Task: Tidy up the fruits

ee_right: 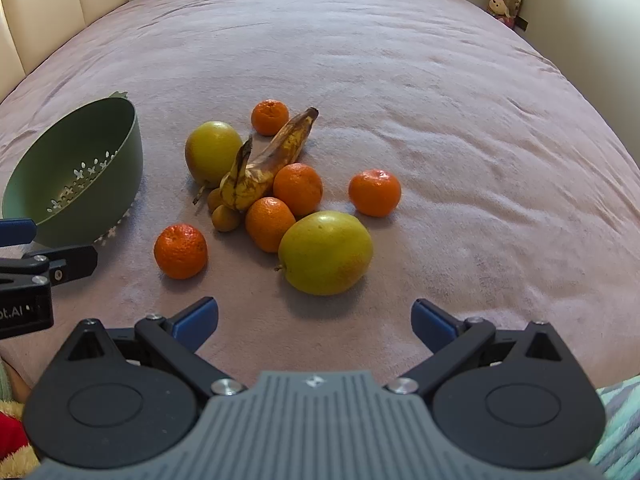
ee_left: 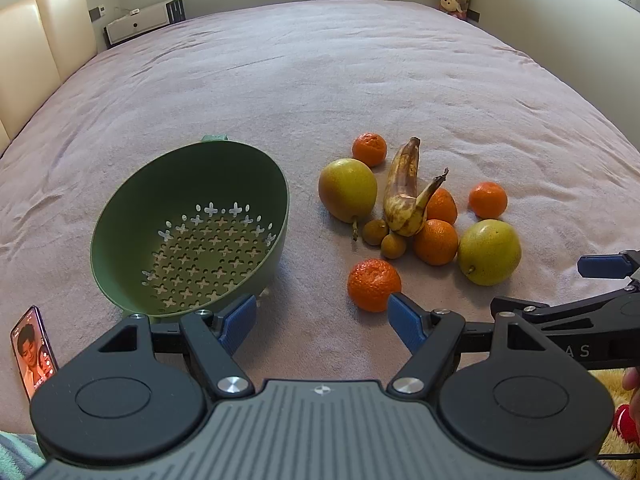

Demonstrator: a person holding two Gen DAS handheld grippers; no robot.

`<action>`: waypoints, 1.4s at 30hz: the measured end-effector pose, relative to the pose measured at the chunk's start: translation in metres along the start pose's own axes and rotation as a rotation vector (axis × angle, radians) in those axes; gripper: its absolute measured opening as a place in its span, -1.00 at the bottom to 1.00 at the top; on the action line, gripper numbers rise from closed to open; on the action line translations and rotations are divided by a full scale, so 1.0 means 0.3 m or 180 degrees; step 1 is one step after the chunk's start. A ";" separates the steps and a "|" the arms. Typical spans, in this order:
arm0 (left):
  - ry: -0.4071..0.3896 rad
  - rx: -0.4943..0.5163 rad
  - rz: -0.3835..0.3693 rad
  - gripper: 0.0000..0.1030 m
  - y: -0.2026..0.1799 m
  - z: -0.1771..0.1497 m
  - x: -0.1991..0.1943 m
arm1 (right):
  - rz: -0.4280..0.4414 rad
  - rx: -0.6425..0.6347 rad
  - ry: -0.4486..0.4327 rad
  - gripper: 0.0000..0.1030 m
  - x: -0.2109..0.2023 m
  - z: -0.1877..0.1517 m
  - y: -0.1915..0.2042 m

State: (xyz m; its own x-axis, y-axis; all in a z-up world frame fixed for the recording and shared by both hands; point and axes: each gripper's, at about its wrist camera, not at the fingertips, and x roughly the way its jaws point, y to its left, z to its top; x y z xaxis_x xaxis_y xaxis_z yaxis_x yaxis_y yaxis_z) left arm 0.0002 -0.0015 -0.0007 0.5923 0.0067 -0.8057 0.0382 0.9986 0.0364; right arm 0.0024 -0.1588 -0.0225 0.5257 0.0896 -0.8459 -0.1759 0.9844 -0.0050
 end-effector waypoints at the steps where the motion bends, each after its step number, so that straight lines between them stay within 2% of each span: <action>1: 0.0000 0.0001 0.0000 0.70 0.001 0.000 0.000 | 0.0000 0.0001 -0.0001 0.93 0.000 0.000 0.000; 42: 0.0024 0.0015 0.0027 0.70 0.003 -0.001 0.001 | -0.0001 0.0020 0.0006 0.93 0.002 0.002 -0.002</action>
State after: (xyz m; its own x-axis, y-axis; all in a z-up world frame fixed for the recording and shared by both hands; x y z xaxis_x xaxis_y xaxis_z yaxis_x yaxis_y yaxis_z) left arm 0.0002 -0.0005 -0.0012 0.5866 0.0156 -0.8098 0.0371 0.9982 0.0461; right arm 0.0032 -0.1594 -0.0227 0.5242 0.0891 -0.8469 -0.1704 0.9854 -0.0018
